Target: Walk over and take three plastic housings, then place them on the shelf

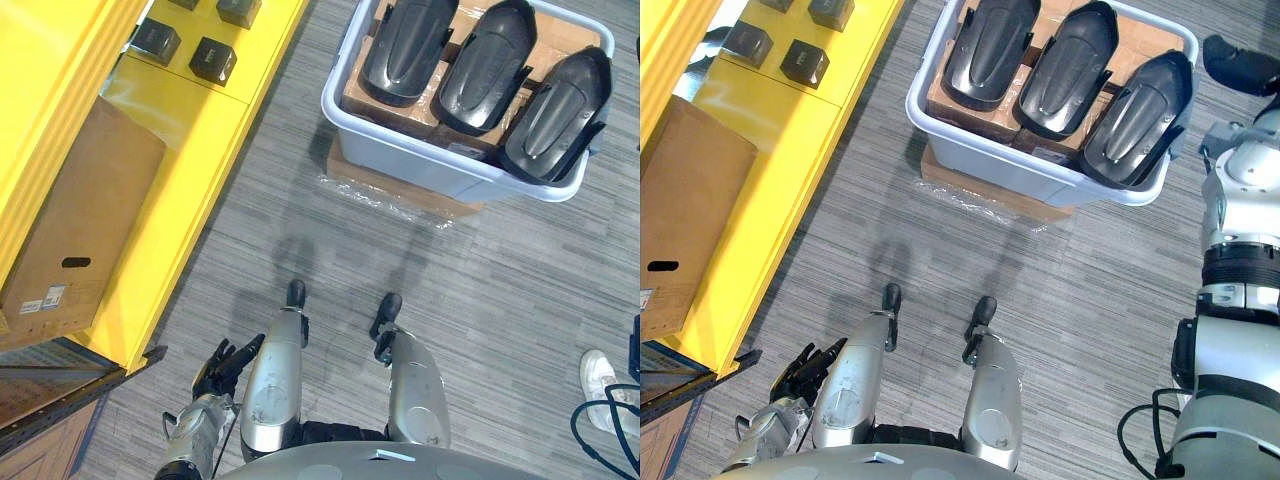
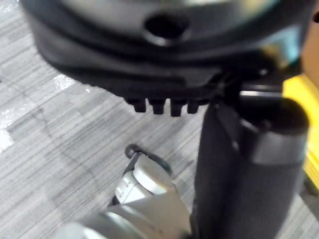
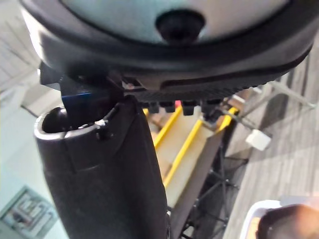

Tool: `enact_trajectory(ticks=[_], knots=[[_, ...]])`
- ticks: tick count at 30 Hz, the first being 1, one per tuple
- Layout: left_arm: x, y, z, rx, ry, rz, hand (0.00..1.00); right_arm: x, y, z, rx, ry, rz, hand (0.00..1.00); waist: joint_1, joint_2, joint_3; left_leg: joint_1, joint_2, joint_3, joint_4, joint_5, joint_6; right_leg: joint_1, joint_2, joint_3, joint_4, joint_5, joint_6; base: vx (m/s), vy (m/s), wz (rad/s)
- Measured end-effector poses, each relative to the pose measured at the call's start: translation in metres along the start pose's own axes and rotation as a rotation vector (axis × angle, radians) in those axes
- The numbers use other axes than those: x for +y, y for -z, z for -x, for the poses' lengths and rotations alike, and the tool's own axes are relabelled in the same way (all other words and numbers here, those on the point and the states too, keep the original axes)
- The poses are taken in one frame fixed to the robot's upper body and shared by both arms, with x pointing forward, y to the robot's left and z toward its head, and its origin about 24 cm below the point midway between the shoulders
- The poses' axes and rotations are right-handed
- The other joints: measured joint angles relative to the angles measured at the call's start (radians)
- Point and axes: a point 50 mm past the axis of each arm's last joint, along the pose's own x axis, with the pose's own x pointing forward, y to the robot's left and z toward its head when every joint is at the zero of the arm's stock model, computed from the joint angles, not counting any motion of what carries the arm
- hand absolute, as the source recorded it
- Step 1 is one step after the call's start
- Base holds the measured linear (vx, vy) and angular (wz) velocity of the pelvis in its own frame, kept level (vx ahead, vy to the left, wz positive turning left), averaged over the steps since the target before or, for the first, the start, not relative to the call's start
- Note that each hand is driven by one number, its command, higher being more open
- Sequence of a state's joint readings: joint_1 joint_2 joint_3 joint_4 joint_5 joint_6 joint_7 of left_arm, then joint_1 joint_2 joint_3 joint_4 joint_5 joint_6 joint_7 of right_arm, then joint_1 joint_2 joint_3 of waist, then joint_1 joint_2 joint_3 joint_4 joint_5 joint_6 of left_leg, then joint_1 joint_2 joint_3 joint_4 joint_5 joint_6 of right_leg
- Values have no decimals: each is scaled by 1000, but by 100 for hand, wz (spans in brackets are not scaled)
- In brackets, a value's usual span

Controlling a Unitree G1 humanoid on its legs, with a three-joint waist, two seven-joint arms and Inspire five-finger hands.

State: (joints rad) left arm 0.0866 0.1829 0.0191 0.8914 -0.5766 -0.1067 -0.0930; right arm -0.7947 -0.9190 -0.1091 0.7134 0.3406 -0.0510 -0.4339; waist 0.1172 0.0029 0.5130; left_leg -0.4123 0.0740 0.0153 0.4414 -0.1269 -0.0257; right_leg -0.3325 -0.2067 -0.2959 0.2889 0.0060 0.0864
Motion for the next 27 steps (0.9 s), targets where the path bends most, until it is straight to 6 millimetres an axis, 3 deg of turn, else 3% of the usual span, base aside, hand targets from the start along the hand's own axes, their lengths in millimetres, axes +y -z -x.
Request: enact_trajectory(ticks=[4, 8, 15, 18, 25, 27], knots=[[4, -2, 0, -2, -11, -9, 100, 7, 31, 9, 131, -38, -11, 100, -13, -10, 0, -15, 6, 7, 15, -12, 1, -13, 7, 10, -8, 5, 1, 31, 25, -9], [3, -4, 0, -9, -9, -4, 100, 0, 54, 13, 223, -38, 33, 100, -13, -9, 0, -60, 7, 5, 41, -18, 0, -52, 6, 13, -1, 12, 0, 35, 25, -3], [0, -4, -1, -9, 3, 0, 100, -5, 67, 16, 286, -38, 57, 100, -12, 3, 0, -110, 1, 2, 89, -40, 12, -91, -4, 12, 28, 10, -1, -2, 37, 0], [-6, -2, -2, -3, 20, -2, 100, -7, 73, 17, 312, -45, 70, 100, -11, 21, 1, -131, -11, -5, 101, -39, 17, -111, -17, 8, 46, 9, 0, -35, 41, 8], [-26, 7, -5, 31, 76, -12, 100, -18, 73, 13, 329, -26, 120, 100, -8, 103, 6, -173, -28, -13, 112, -29, 33, -147, -35, 1, 61, 13, 5, -22, 34, 5], [-26, 10, -5, 45, 75, -13, 100, -19, 70, 11, 321, -24, 126, 100, -8, 108, 6, -176, -28, -10, 112, -27, 33, -153, -36, 5, 61, 15, 6, 2, 31, -2]])
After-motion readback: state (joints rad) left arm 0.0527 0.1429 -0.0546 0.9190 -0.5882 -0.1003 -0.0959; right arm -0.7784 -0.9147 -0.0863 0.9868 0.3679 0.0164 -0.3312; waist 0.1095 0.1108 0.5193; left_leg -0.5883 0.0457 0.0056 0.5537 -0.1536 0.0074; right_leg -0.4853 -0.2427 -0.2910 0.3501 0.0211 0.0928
